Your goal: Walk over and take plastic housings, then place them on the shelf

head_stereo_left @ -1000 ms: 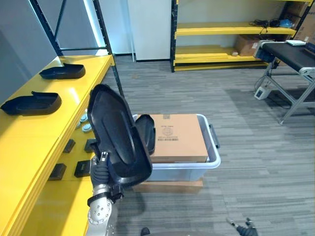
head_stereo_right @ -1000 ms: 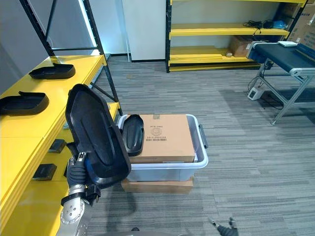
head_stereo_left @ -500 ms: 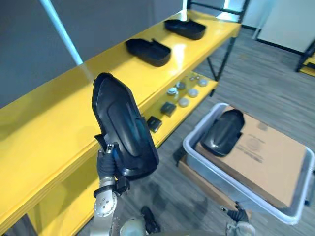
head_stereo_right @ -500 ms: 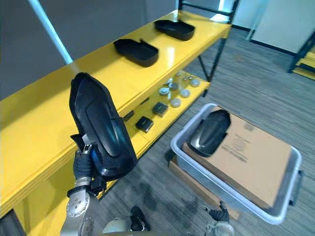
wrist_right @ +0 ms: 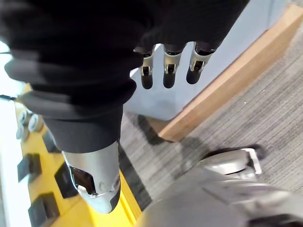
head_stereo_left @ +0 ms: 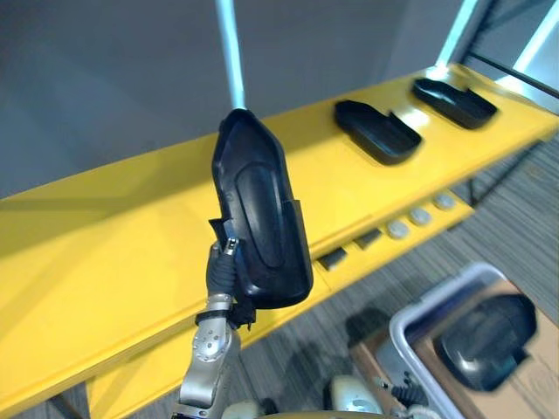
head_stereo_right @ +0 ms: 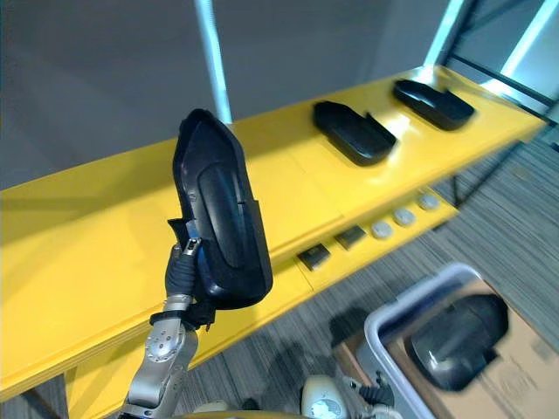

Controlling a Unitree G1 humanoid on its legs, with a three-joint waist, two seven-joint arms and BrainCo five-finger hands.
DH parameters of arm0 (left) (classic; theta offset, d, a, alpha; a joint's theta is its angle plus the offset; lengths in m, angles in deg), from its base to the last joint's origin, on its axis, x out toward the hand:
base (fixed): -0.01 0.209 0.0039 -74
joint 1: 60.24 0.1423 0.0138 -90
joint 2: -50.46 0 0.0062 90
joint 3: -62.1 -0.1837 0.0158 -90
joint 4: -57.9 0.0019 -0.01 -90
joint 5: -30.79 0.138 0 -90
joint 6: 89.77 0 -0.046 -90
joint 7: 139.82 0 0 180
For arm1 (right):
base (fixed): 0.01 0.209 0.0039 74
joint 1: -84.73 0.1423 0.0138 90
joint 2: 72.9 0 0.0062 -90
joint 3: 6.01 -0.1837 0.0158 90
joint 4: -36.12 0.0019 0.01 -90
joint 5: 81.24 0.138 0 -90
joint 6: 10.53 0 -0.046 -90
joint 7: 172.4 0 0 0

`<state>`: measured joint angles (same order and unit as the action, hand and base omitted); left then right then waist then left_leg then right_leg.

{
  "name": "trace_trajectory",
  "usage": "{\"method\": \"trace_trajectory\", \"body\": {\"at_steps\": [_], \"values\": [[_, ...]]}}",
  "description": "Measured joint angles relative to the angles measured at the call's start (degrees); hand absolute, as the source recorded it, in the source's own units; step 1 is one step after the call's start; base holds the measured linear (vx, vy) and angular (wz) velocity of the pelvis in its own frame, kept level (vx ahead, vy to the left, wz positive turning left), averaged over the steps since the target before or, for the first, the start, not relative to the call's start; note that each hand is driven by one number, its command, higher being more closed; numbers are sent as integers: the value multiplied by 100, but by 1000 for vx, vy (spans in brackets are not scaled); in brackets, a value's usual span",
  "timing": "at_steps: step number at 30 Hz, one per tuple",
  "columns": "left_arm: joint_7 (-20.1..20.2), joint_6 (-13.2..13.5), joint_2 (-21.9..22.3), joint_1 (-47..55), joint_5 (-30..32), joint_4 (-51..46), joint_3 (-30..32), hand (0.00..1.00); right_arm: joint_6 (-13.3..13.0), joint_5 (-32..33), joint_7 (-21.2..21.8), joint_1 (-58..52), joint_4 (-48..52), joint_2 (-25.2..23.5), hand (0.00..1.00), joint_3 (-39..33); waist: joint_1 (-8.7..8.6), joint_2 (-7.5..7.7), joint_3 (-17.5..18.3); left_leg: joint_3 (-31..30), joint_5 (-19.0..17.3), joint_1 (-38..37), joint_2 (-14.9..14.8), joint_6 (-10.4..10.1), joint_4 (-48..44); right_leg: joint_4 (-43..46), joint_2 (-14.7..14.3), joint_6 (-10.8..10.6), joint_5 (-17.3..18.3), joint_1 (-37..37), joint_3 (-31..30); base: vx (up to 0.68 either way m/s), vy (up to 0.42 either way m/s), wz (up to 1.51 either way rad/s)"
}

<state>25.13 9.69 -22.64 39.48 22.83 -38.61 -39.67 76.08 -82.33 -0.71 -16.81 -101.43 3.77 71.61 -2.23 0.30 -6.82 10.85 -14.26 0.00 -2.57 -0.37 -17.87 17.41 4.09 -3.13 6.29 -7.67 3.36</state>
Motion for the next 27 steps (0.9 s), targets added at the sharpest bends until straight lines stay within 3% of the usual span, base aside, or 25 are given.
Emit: {"method": "trace_trajectory", "body": {"at_steps": [3, 9, 15, 19, 27], "values": [[-1, -1, 18, 31, 37, -1, -50, 100, -9, 1, 0, -23, 126, -98, 0, -5, 3, 97, 28, 6, 88, -156, -52, -163, 234, -204, -51, 59, -38, 186, 118, 56, -83, 11], [1, -4, -4, 30, 477, -76, -176, 100, -19, 2, 63, -154, 89, -171, 0, -2, 25, 216, 162, 23, 105, -350, -85, -171, 406, -630, -132, 92, -217, 495, 100, -12, -4, -1], [-130, -36, -9, -83, 651, 226, -31, 100, -16, -8, 88, -248, -137, -150, 0, -3, -4, 204, 310, 39, 414, -567, -56, -143, 942, -1383, -196, 128, -686, 870, 98, -85, -3, -1], [-307, -252, -16, -641, 649, 1019, 319, 100, -9, -50, 100, -248, -169, -108, 0, 10, -40, 188, 310, 33, 654, -684, -41, -196, 1266, -1619, -225, 206, -862, 948, 119, -105, -46, 0], [-850, -689, -409, -1725, 654, 2358, 1273, 100, 52, -190, 128, -332, -318, 1, 0, 173, -330, 190, 314, 30, 922, -867, -84, -363, 1717, -2014, -332, 246, -1077, 1084, 118, -74, -52, -2]]}}
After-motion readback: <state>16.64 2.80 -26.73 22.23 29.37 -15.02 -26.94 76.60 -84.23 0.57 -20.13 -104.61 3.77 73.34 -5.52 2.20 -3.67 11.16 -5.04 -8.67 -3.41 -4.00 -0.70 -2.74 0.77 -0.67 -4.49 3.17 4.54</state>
